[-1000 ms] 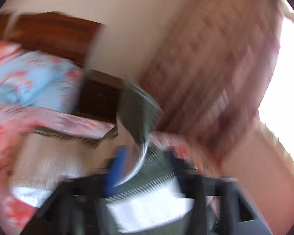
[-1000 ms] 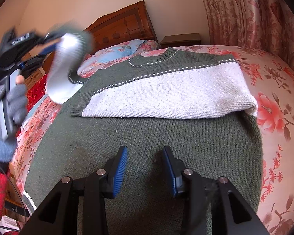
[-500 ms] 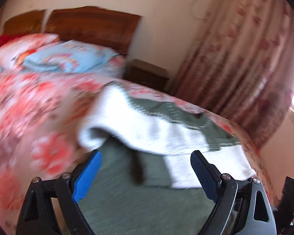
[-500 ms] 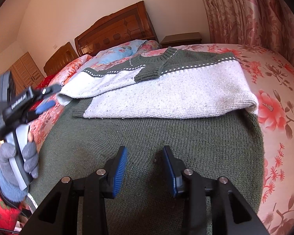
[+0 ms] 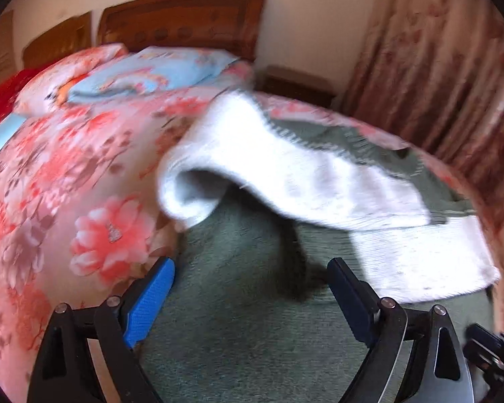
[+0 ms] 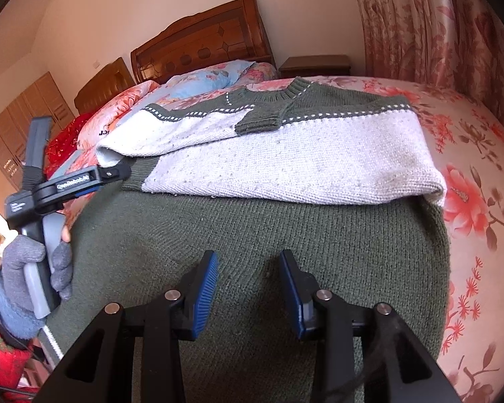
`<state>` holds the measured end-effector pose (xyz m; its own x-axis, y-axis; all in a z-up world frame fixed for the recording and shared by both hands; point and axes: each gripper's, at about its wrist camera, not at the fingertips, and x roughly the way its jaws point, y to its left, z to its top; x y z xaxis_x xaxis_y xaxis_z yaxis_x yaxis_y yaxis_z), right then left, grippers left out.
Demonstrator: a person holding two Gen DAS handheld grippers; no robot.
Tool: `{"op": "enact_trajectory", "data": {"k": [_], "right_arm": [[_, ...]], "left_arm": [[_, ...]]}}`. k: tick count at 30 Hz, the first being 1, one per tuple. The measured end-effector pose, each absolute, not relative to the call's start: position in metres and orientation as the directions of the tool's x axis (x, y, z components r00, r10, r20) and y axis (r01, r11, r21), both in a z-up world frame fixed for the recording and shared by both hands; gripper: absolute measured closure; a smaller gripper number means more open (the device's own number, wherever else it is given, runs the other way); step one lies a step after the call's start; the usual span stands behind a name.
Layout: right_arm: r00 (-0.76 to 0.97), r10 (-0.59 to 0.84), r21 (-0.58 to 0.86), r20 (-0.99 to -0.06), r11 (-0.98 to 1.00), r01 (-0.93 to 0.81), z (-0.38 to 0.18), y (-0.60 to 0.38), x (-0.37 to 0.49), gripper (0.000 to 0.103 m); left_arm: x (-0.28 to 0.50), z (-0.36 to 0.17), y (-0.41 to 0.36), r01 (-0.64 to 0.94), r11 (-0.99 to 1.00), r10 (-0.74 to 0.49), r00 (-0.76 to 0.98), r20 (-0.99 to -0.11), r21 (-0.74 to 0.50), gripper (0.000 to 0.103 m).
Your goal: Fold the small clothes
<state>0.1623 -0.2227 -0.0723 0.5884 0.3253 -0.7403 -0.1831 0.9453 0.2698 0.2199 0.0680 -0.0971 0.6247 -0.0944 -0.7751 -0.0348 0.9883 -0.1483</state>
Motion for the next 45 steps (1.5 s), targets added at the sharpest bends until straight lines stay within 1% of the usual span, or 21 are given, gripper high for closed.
{"op": "enact_trajectory", "data": {"k": [2,3,6,9,12,15,17,18,19,20,21,23,24,28,30,33,34,37,39,42,45], "right_arm": [[0.587,0.340,0.313,-0.735,0.938,-0.152,-0.067,-0.226,0.166,0.065],[0.607,0.351,0.333,-0.713,0.931,-0.148,-0.061,-0.227,0.168,0.065],[0.672,0.328,0.331,-0.664,0.935,-0.129,-0.039,-0.228,0.181,0.065],[0.665,0.312,0.351,-0.679,0.933,-0.078,-0.030,-0.231,0.217,0.065],[0.652,0.318,0.430,-0.688,0.903,0.013,-0.040,-0.244,0.262,0.065],[0.599,0.346,0.481,-0.722,0.874,0.075,-0.057,-0.245,0.300,0.066],[0.575,0.370,0.497,-0.730,0.864,0.075,-0.068,-0.237,0.315,0.068],[0.583,0.363,0.480,-0.727,0.876,0.053,-0.070,-0.230,0.320,0.069],[0.592,0.350,0.456,-0.726,0.889,0.033,-0.069,-0.224,0.321,0.071],[0.596,0.340,0.433,-0.728,0.901,0.015,-0.070,-0.218,0.324,0.086],[0.599,0.344,0.425,-0.723,0.905,-0.007,-0.070,-0.215,0.324,0.093],[0.636,0.338,0.431,-0.694,0.903,-0.010,-0.064,-0.217,0.318,0.093],[0.672,0.345,0.442,-0.655,0.896,-0.029,-0.055,-0.218,0.310,0.093],[0.764,0.314,0.417,-0.564,0.906,-0.065,-0.020,-0.227,0.275,0.093],[0.791,0.278,0.390,-0.545,0.919,-0.055,-0.010,-0.239,0.258,0.093],[0.798,0.225,0.368,-0.559,0.930,-0.005,-0.014,-0.258,0.241,0.093],[0.787,0.218,0.370,-0.577,0.929,0.014,-0.021,-0.265,0.239,0.093],[0.738,0.256,0.416,-0.624,0.908,0.037,-0.048,-0.278,0.243,0.093],[0.733,0.202,0.368,-0.649,0.927,0.070,-0.059,-0.276,0.246,0.093],[0.746,0.175,0.381,-0.642,0.918,0.112,-0.062,-0.280,0.242,0.093],[0.740,0.150,0.367,-0.655,0.920,0.138,-0.063,-0.286,0.238,0.093]], "left_arm": [[0.222,-0.099,0.072,-0.057,0.985,-0.093,0.620,-0.779,-0.162,0.000],[0.222,-0.100,0.074,-0.065,0.983,-0.093,0.620,-0.779,-0.169,0.000],[0.221,-0.102,0.086,-0.117,0.970,-0.094,0.624,-0.776,-0.211,0.000],[0.217,-0.100,0.094,-0.147,0.959,-0.097,0.637,-0.765,-0.244,0.000],[0.218,-0.099,0.090,-0.146,0.964,-0.081,0.631,-0.771,-0.221,0.000],[0.220,-0.099,0.089,-0.143,0.966,-0.079,0.630,-0.773,-0.215,0.000],[0.219,-0.099,0.091,-0.143,0.964,-0.085,0.633,-0.770,-0.224,0.000],[0.219,-0.099,0.091,-0.143,0.963,-0.088,0.634,-0.768,-0.228,0.000],[0.219,-0.099,0.091,-0.144,0.963,-0.088,0.634,-0.768,-0.229,0.000],[0.219,-0.099,0.091,-0.143,0.963,-0.086,0.634,-0.768,-0.227,0.000],[0.218,-0.099,0.090,-0.143,0.964,-0.086,0.634,-0.768,-0.226,0.000],[0.218,-0.099,0.091,-0.143,0.962,-0.089,0.636,-0.767,-0.231,0.000],[0.218,-0.099,0.092,-0.146,0.961,-0.090,0.637,-0.765,-0.235,0.000],[0.216,-0.099,0.098,-0.160,0.952,-0.100,0.646,-0.757,-0.262,0.000],[0.216,-0.099,0.099,-0.161,0.950,-0.103,0.647,-0.755,-0.267,0.000],[0.216,-0.099,0.098,-0.161,0.951,-0.100,0.646,-0.757,-0.263,0.000],[0.216,-0.099,0.097,-0.161,0.951,-0.101,0.646,-0.757,-0.264,0.000],[0.217,-0.099,0.096,-0.161,0.953,-0.098,0.643,-0.760,-0.258,0.000],[0.217,-0.099,0.097,-0.163,0.951,-0.097,0.644,-0.759,-0.261,0.000],[0.215,-0.099,0.102,-0.176,0.945,-0.099,0.648,-0.755,-0.275,0.000],[0.216,-0.099,0.103,-0.186,0.943,-0.093,0.648,-0.756,-0.276,0.000]]}}
